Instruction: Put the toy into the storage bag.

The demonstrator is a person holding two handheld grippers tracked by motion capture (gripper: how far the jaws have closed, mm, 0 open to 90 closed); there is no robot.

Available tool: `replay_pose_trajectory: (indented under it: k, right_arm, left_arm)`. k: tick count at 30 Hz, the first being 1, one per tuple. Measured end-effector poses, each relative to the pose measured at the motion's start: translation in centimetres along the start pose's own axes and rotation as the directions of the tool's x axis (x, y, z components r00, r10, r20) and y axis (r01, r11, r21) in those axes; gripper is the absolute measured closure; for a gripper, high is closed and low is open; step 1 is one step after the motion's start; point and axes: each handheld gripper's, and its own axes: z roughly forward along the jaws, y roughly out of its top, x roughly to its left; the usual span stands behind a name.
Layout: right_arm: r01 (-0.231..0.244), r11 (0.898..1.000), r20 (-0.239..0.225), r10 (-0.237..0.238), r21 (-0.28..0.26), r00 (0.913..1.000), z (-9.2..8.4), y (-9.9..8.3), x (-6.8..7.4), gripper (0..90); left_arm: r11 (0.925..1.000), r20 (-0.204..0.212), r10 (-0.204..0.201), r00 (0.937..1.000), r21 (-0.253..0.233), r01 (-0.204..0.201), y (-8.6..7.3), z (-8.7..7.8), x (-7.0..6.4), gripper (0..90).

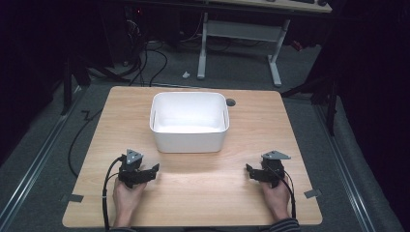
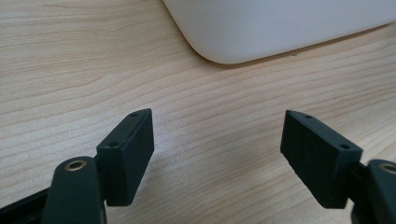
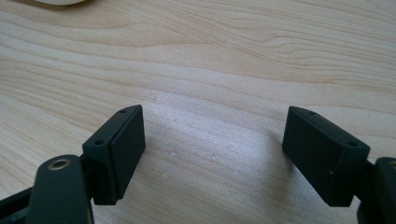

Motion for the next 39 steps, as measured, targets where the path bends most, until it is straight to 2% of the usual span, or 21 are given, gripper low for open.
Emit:
replay_pose_trajectory:
  k: [9, 11, 16, 21, 23, 39]
  right_arm:
    - [0.002, 1.0, -0.001, -0.002, 0.0, 1.0, 0.0, 0.0, 0.0, 21.3]
    - [0.002, 1.0, -0.001, -0.002, 0.0, 1.0, 0.0, 0.0, 0.0, 21.3]
    - [0.003, 1.0, -0.003, -0.003, 0.0, 1.0, 0.0, 0.0, 0.0, 21.3]
    - [0.004, 1.0, -0.004, -0.004, 0.0, 1.0, 0.0, 0.0, 0.0, 21.4]
    - [0.003, 1.0, -0.003, -0.003, 0.0, 1.0, 0.0, 0.0, 0.0, 21.4]
    - [0.003, 1.0, -0.006, -0.003, -0.001, 1.0, 0.0, 0.0, 0.1, 20.8]
  left_arm:
    - [0.9995, -0.016, 0.025, 0.9996, 0.02, -0.025, -0.1, 0.9, -0.2, 26.3]
    - [0.999, -0.012, 0.023, 0.9997, 0.038, -0.022, -0.2, 1.2, -0.2, 25.8]
    - [0.9993, -0.022, 0.02, 0.9996, 0.032, -0.02, -0.2, 1.3, -0.2, 25.8]
    - [0.9978, -0.065, 0.06, 0.9961, 0.033, -0.058, -0.3, 1.5, -0.9, 25.5]
    - [0.998, -0.069, 0.056, 0.996, 0.034, -0.053, -0.3, 1.6, -0.9, 24.6]
    - [0.9977, -0.063, 0.059, 0.9963, 0.037, -0.056, -0.3, 1.6, -0.9, 23.1]
